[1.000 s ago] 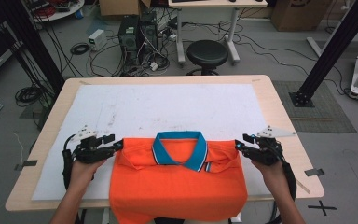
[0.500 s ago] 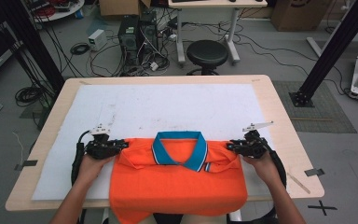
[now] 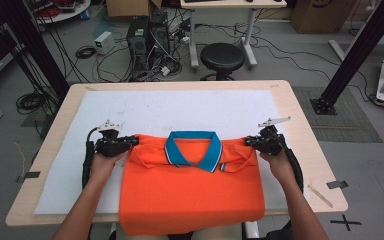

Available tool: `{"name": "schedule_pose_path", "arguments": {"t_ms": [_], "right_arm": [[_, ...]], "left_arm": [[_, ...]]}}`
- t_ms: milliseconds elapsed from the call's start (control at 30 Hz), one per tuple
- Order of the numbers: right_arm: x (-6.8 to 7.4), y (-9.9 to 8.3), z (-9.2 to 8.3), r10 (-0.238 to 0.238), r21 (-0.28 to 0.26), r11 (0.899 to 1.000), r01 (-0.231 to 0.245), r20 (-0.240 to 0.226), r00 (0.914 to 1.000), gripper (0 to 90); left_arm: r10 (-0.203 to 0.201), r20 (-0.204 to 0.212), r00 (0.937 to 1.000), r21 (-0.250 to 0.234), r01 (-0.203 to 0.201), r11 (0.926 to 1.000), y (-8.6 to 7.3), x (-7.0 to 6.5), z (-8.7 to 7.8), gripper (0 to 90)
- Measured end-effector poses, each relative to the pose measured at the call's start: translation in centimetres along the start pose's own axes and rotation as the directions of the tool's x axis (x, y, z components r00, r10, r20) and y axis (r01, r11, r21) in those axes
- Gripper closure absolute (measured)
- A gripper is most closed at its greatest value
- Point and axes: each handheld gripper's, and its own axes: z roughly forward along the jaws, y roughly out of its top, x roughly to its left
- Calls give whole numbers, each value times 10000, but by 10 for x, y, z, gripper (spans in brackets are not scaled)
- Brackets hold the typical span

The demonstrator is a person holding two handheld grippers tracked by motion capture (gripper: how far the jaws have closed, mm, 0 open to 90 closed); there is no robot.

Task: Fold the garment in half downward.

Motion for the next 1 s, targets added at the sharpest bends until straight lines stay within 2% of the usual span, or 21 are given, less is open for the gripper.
{"name": "schedule_pose_path", "arguments": {"t_ms": [33, 133, 200, 267, 333, 400, 467, 600, 667, 733, 800, 833, 900, 1000], "right_arm": [[-2, 3, 1, -1, -29, 10000, 1, 73, 10000, 826], [-7, 14, 4, -15, -87, 10000, 18, 310, 9995, 826], [-11, 21, 8, 30, -104, 9999, -25, 479, 9988, 826], [-14, 27, 11, 59, -185, 9998, -48, 618, 9981, 826], [-17, 31, 14, 72, -177, 9998, -59, 724, 9974, 825], [-20, 35, 17, 110, -282, 9996, -86, 865, 9962, 826], [-24, 39, 20, 152, -365, 9993, -115, 1022, 9946, 825], [-26, 47, 27, 187, -398, 9991, -133, 1370, 9904, 825], [-27, 48, 30, 285, -395, 9990, -229, 1456, 9889, 823], [-28, 46, 33, 504, -343, 9983, -461, 1402, 9888, 799], [-28, 44, 33, 604, -419, 9976, -552, 1338, 9892, 697], [-28, 43, 31, 737, -513, 9964, -676, 1287, 9889, 675], [-27, 41, 24, 853, -814, 9938, -760, 1175, 9894, 630], [-24, 37, 12, 936, -1062, 9908, -835, 933, 9912, 616]], "left_arm": [[-8, 1, 10000, -204, 8, 9998, 3, 1, 2, 791], [-84, -108, 9999, -93, 83, 9999, 12, 6, 9, 791], [-121, -178, 9998, -302, 116, 9995, 17, 8, 13, 791], [-217, -220, 9995, -222, 212, 9995, 21, 11, 17, 791], [-142, -316, 9994, -256, 134, 9996, 26, 13, 22, 791], [-175, -354, 9992, -457, 158, 9988, 28, 16, 26, 791], [-382, -382, 9985, -344, 369, 9987, 29, 19, 32, 791], [-421, -449, 9981, -467, 400, 9981, 33, 22, 38, 790], [-320, -427, 9986, -409, 302, 9987, 33, 21, 40, 786], [-419, -416, 9983, -345, 405, 9986, 30, 22, 40, 749], [-813, -457, 9956, -494, 790, 9956, 28, 23, 36, 587], [-864, -337, 9957, -637, 841, 9944, 26, 23, 31, 556], [-627, -331, 9975, -911, 595, 9941, 23, 18, 24, 520], [-324, -6, 9995, -1022, 321, 9942, 19, 11, 16, 477]]}}
